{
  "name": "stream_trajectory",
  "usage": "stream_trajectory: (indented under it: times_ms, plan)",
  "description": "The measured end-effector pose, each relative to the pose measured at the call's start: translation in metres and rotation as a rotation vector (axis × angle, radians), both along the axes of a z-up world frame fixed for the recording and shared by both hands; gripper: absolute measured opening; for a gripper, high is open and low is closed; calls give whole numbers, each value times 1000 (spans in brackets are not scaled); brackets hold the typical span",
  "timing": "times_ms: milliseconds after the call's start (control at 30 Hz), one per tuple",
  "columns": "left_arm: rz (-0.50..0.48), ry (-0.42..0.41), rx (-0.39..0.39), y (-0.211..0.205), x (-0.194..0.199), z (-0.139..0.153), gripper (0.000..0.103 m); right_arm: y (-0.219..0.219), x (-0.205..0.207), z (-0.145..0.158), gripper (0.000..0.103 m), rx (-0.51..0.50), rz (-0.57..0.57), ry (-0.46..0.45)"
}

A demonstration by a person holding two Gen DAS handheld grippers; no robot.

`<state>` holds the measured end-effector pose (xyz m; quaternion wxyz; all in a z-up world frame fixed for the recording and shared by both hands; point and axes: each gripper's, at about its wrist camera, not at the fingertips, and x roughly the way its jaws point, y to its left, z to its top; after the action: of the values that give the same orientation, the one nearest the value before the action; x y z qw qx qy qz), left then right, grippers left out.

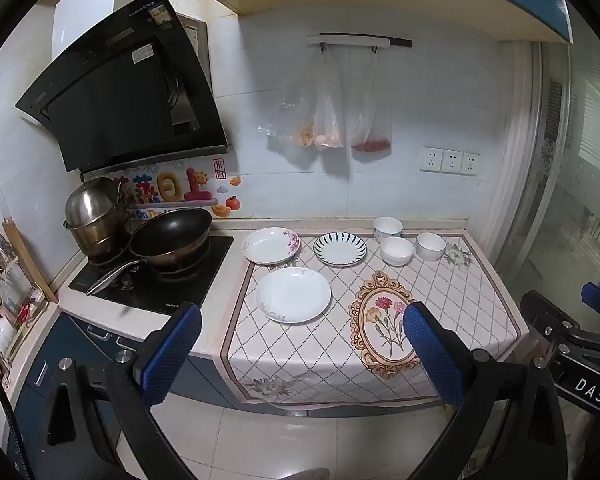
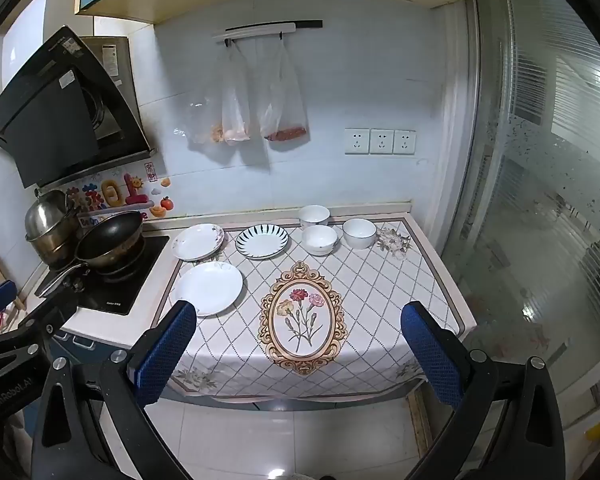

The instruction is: Organize plates and bowls

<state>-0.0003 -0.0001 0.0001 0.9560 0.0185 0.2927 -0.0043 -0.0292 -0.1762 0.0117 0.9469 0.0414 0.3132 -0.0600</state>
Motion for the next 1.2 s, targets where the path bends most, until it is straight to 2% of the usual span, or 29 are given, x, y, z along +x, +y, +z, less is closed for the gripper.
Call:
stream_trajectory:
  times_ms: [1200]
  plan:
    - [17,0,6,5,3,1,103,-5,6,-3,103,-27,-22,15]
